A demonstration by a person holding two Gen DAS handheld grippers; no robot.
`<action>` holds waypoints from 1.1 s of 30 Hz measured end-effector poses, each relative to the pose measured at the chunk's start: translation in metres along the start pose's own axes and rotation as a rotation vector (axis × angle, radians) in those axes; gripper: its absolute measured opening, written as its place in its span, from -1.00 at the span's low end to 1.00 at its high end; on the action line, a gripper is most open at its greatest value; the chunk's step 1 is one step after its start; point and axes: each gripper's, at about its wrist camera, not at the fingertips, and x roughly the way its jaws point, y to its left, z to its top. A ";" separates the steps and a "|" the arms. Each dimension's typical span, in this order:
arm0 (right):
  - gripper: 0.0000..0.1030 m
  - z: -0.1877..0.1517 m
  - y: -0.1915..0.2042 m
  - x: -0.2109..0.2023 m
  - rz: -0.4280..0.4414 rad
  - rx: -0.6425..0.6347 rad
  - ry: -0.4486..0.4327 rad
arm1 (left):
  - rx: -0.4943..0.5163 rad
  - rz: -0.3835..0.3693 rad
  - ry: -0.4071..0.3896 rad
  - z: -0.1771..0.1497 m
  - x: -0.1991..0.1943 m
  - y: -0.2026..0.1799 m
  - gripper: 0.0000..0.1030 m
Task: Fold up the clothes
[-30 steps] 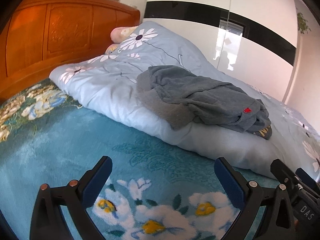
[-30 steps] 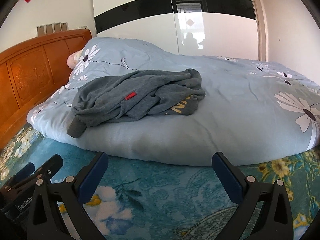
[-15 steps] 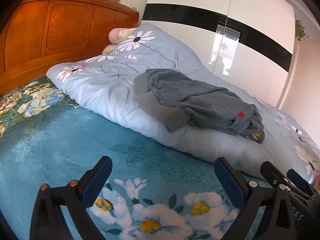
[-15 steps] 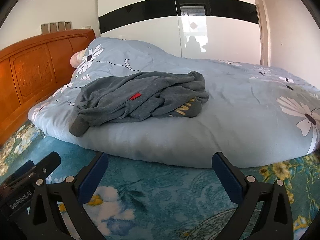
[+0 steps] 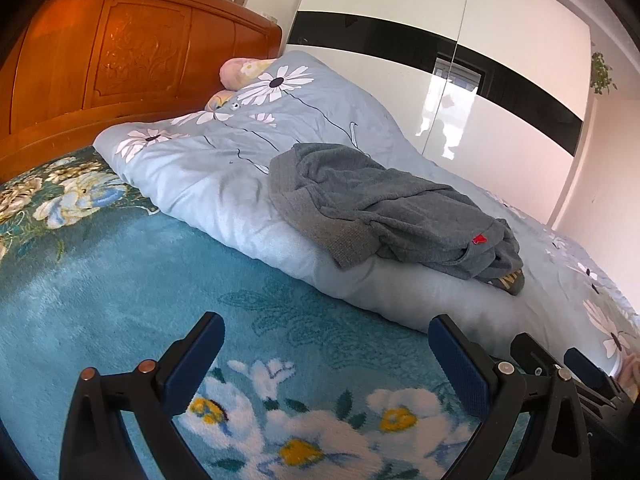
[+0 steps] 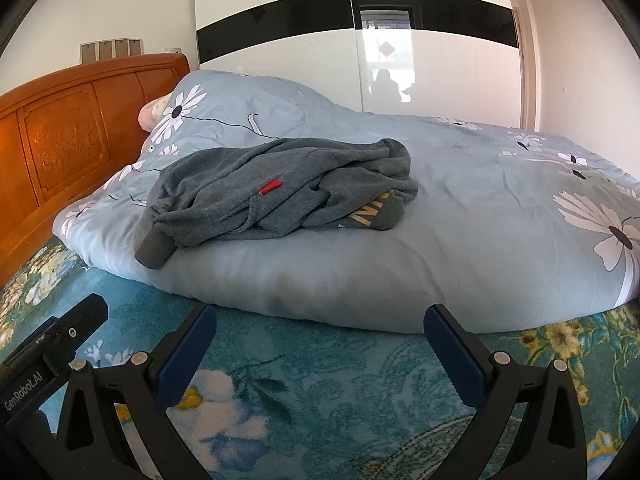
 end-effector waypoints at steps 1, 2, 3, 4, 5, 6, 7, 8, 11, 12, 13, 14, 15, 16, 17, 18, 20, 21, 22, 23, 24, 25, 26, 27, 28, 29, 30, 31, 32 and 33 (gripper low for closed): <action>1.00 0.000 -0.001 0.000 -0.001 0.002 0.000 | 0.002 0.000 -0.001 0.000 0.000 0.000 1.00; 1.00 0.000 -0.001 0.000 -0.002 0.005 0.002 | 0.003 0.002 -0.002 0.000 -0.001 0.000 1.00; 1.00 0.000 -0.001 0.001 -0.004 0.006 0.002 | 0.004 0.006 -0.002 0.000 0.000 0.000 1.00; 1.00 0.000 -0.002 0.001 -0.005 0.007 0.001 | 0.004 0.011 -0.002 0.000 0.000 0.000 1.00; 1.00 0.000 -0.002 0.001 -0.007 0.008 0.001 | 0.004 0.016 -0.002 0.000 0.000 0.000 1.00; 1.00 0.000 -0.002 0.000 -0.006 0.008 0.000 | 0.003 0.017 -0.002 0.000 0.000 0.000 1.00; 1.00 0.000 -0.002 0.000 -0.004 0.007 -0.002 | 0.000 0.017 -0.002 0.000 0.000 0.001 1.00; 1.00 0.000 -0.002 0.000 -0.003 0.006 -0.003 | -0.002 0.016 -0.002 0.001 0.000 0.001 1.00; 1.00 0.001 -0.002 -0.001 -0.002 0.004 -0.006 | 0.004 0.013 0.016 0.002 0.005 0.000 1.00; 1.00 0.001 -0.003 -0.001 -0.002 0.009 -0.006 | 0.009 0.011 0.026 0.003 0.007 -0.002 1.00; 1.00 0.001 -0.005 -0.001 -0.003 0.015 -0.006 | 0.014 0.014 0.039 0.004 0.010 -0.003 1.00; 1.00 0.001 -0.006 -0.001 -0.004 0.021 -0.007 | 0.020 0.018 0.052 0.005 0.013 -0.005 1.00; 1.00 0.001 -0.008 -0.001 -0.005 0.027 -0.007 | 0.020 0.020 0.073 0.008 0.018 -0.007 1.00; 1.00 0.002 -0.011 0.000 -0.006 0.042 -0.005 | 0.018 0.019 0.088 0.011 0.022 -0.009 1.00; 1.00 0.002 -0.014 0.000 -0.006 0.054 -0.002 | 0.015 0.018 0.099 0.013 0.026 -0.010 1.00; 1.00 0.002 -0.017 0.001 -0.004 0.069 0.001 | 0.024 0.024 0.098 0.016 0.029 -0.012 1.00; 1.00 0.002 -0.022 0.001 0.000 0.095 0.005 | 0.048 0.040 0.085 0.025 0.037 -0.017 1.00; 1.00 0.002 -0.024 0.001 0.002 0.101 0.005 | 0.067 0.061 0.079 0.029 0.041 -0.019 1.00; 1.00 0.003 -0.025 0.001 0.003 0.106 0.006 | 0.093 0.090 0.073 0.035 0.046 -0.023 1.00; 1.00 0.003 -0.025 0.001 0.003 0.107 0.006 | 0.114 0.108 0.069 0.039 0.050 -0.025 1.00; 1.00 0.003 -0.025 0.001 0.003 0.106 0.007 | 0.132 0.118 0.065 0.044 0.055 -0.028 1.00; 1.00 0.003 -0.024 0.001 0.006 0.103 0.007 | 0.149 0.125 0.062 0.048 0.060 -0.031 1.00; 1.00 0.003 -0.024 0.002 0.007 0.100 0.008 | 0.162 0.120 0.067 0.051 0.064 -0.034 1.00; 1.00 0.002 -0.023 0.002 0.009 0.097 0.009 | 0.174 0.110 0.074 0.054 0.068 -0.036 1.00; 1.00 0.002 -0.023 0.002 0.012 0.093 0.012 | 0.195 0.102 0.087 0.056 0.073 -0.039 1.00; 1.00 0.002 -0.022 0.002 0.014 0.091 0.015 | 0.221 0.101 0.097 0.056 0.077 -0.043 1.00; 1.00 0.002 -0.022 0.003 0.016 0.090 0.017 | 0.257 0.108 0.102 0.054 0.081 -0.048 1.00; 1.00 0.002 -0.023 0.003 0.017 0.091 0.022 | 0.297 0.117 0.106 0.052 0.085 -0.053 1.00; 1.00 0.002 -0.024 0.003 0.019 0.093 0.025 | 0.322 0.122 0.114 0.050 0.089 -0.056 1.00; 1.00 0.002 -0.026 0.003 0.020 0.100 0.026 | 0.343 0.126 0.123 0.048 0.093 -0.060 1.00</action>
